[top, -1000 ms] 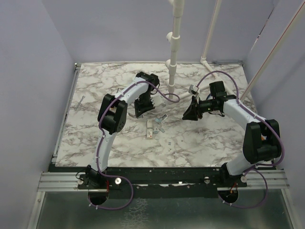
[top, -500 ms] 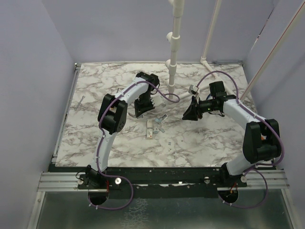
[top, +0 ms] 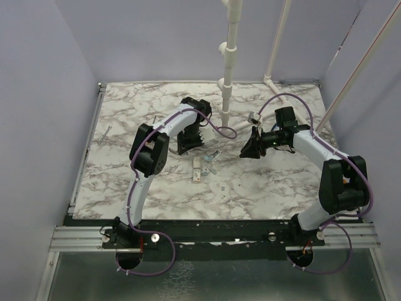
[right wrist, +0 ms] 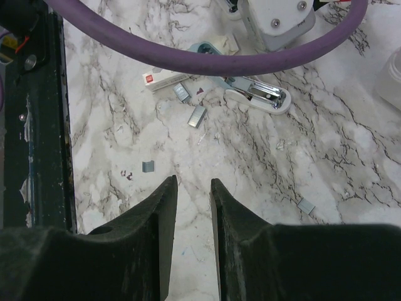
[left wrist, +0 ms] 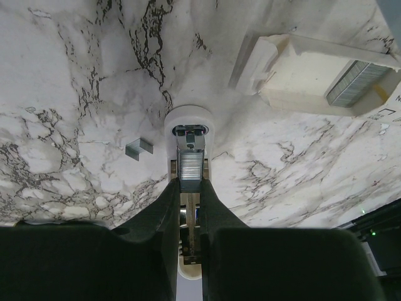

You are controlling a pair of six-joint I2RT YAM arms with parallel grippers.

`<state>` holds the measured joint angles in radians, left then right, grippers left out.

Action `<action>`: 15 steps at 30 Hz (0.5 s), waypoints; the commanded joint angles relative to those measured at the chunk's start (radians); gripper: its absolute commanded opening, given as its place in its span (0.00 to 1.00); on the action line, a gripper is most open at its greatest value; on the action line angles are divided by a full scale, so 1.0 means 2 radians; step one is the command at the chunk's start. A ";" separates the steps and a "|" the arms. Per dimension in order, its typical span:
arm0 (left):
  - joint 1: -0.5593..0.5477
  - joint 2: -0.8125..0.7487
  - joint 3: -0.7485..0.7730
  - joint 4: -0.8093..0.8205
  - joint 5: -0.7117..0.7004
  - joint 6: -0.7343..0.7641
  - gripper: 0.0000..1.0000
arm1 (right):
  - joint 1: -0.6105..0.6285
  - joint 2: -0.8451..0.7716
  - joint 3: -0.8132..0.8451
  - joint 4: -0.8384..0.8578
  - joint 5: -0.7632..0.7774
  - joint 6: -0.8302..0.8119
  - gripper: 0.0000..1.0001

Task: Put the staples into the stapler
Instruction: Install the staple into the stapler.

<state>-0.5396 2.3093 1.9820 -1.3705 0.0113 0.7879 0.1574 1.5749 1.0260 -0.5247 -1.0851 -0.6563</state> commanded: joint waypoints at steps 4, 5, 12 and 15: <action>-0.002 -0.012 -0.010 0.011 -0.002 0.009 0.09 | 0.000 0.008 0.012 -0.015 -0.004 -0.009 0.32; -0.002 -0.012 -0.010 0.010 -0.002 0.009 0.10 | 0.000 0.008 0.013 -0.015 -0.003 -0.009 0.32; -0.003 -0.018 -0.013 0.012 -0.002 0.008 0.22 | 0.000 0.008 0.014 -0.016 -0.002 -0.009 0.32; -0.004 -0.021 -0.014 0.013 -0.002 0.006 0.23 | 0.000 0.008 0.013 -0.016 -0.003 -0.009 0.32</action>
<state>-0.5423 2.3047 1.9736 -1.3640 0.0097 0.7895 0.1574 1.5768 1.0275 -0.5251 -1.0851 -0.6563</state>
